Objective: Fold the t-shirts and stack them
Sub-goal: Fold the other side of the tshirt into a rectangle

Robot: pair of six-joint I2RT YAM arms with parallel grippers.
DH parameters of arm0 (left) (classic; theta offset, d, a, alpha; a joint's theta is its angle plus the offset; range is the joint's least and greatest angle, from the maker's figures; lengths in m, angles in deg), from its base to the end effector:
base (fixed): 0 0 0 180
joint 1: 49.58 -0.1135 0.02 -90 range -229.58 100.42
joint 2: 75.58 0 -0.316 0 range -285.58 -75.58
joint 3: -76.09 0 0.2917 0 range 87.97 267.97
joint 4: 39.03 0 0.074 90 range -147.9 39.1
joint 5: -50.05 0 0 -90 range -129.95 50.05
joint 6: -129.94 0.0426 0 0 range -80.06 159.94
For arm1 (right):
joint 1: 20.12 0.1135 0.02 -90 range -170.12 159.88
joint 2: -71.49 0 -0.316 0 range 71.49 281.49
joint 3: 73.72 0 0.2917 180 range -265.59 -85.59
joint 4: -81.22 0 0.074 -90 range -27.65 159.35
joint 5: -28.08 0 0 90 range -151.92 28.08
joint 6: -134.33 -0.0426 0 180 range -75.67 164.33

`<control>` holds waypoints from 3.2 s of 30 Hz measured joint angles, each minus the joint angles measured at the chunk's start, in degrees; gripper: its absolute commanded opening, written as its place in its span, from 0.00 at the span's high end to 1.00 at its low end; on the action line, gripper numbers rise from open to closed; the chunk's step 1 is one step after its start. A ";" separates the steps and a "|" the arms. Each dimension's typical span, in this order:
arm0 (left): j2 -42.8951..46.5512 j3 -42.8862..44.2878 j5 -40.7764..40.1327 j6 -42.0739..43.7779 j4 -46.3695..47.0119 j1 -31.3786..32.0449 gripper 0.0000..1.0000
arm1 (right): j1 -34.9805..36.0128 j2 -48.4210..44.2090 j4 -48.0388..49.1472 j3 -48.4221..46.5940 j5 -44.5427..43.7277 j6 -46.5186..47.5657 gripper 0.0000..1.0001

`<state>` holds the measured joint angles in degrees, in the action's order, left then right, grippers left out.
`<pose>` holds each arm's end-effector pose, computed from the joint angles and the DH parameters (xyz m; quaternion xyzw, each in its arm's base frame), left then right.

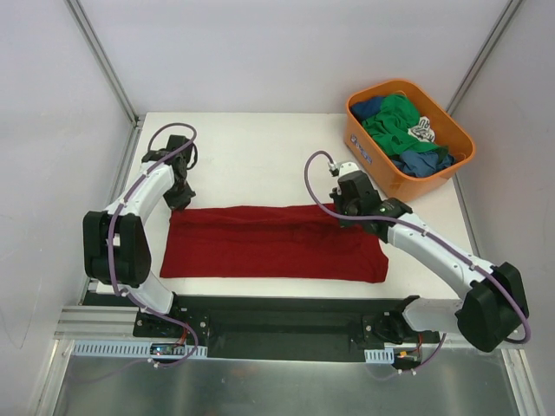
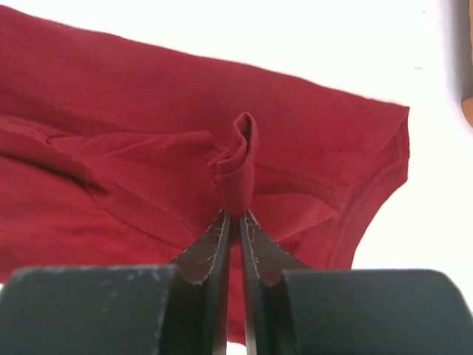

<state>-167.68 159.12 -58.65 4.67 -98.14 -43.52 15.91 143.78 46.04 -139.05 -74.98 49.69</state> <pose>0.3616 -0.0246 0.2771 -0.2741 0.9298 0.0834 0.2310 0.2475 0.1681 0.3017 -0.2778 0.8658 0.0063 0.4161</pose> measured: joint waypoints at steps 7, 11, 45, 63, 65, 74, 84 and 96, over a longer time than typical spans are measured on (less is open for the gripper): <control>0.24 -1.29 -0.04 -0.46 -1.09 0.31 1.00 | 0.61 -1.62 -2.84 2.08 1.66 -1.53 0.81; 0.35 -4.13 -1.60 -1.70 -3.37 0.39 0.54 | 2.40 -1.60 -6.10 3.87 3.74 -3.85 0.50; -5.31 -4.68 12.20 -1.92 1.05 4.61 0.01 | -3.32 17.57 -7.39 -2.21 23.19 -8.31 0.03; -6.10 -4.31 11.54 -1.73 1.07 4.61 0.01 | 12.76 10.91 -9.29 1.40 34.86 1.90 0.03; -6.45 -4.02 11.54 -1.68 1.25 4.61 0.01 | 13.68 9.42 -10.80 1.44 33.64 1.79 0.03; -6.47 -4.00 11.54 -1.60 1.44 4.61 0.01 | 13.35 1.27 -12.72 1.60 23.19 0.09 0.03; -6.38 -4.00 11.54 -1.49 1.51 4.61 0.01 | 8.15 8.79 -9.11 0.00 14.27 -4.35 0.02; -4.13 -4.00 10.51 -1.31 1.51 4.61 0.01 | 10.38 14.32 -4.83 -0.83 35.21 -4.20 0.02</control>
<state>-171.81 155.12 -48.14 3.36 -96.63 -38.90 26.29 158.10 41.21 -139.88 -39.77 45.50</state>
